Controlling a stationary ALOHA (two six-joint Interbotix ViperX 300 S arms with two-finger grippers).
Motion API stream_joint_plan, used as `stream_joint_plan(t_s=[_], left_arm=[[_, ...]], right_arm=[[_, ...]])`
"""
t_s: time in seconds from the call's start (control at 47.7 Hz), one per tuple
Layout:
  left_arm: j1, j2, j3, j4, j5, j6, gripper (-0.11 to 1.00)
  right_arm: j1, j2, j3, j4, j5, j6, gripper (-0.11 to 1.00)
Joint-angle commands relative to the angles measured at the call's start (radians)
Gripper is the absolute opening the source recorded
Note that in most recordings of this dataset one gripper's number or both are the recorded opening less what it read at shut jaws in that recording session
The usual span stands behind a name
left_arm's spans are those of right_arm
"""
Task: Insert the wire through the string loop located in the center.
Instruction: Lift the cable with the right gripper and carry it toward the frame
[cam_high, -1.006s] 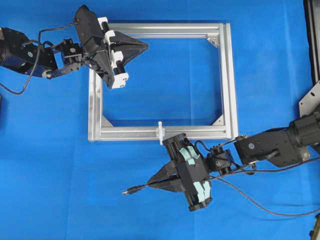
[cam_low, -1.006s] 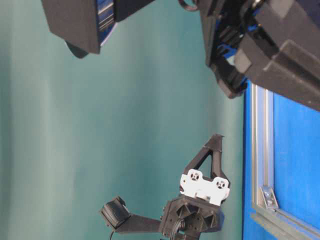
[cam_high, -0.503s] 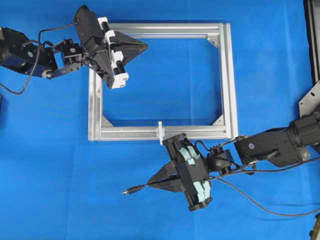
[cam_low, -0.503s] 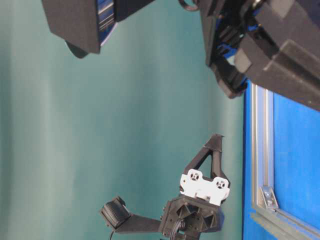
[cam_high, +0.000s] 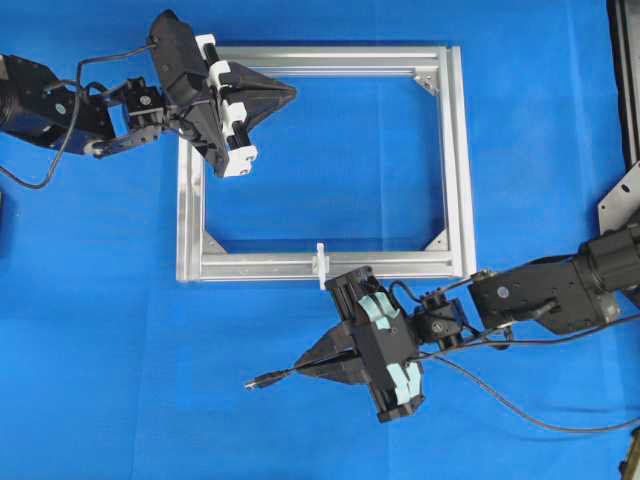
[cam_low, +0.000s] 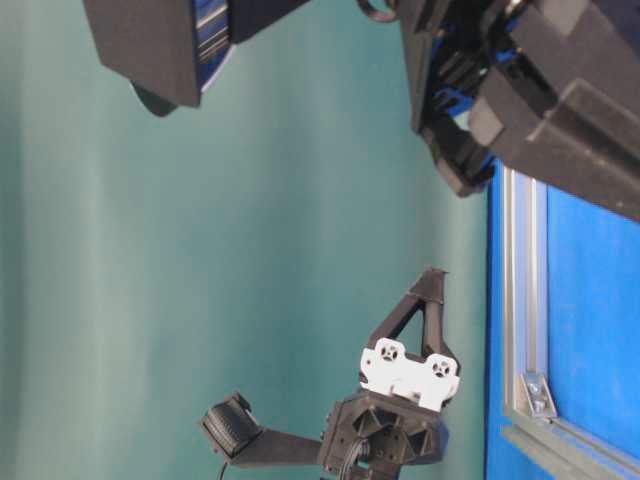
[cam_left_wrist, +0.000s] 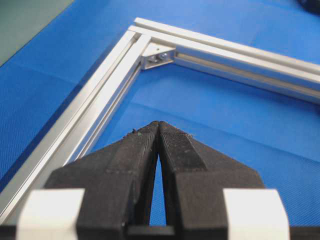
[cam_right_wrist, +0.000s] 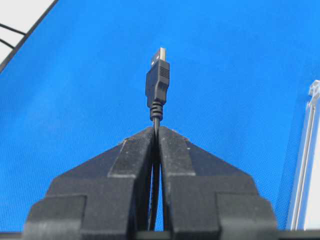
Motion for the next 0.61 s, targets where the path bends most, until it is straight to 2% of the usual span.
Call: stream_joint_plan(t_s=[0.0, 0.335, 0.587], left_arm=[[0.002, -0.028, -0.017, 0.003, -0.005, 0.002, 0.0], [0.0, -0.026, -0.015, 0.003, -0.005, 0.002, 0.0], [0.0, -0.028, -0.017, 0.003, -0.005, 0.002, 0.0]], right_arm=[[0.005, -0.032, -0.009, -0.002, -0.008, 0.0, -0.02], [0.005, -0.034, -0.005, 0.0, -0.003, 0.0, -0.02], [0.005, -0.077, 0.069, 0.008, -0.015, 0.006, -0.02]])
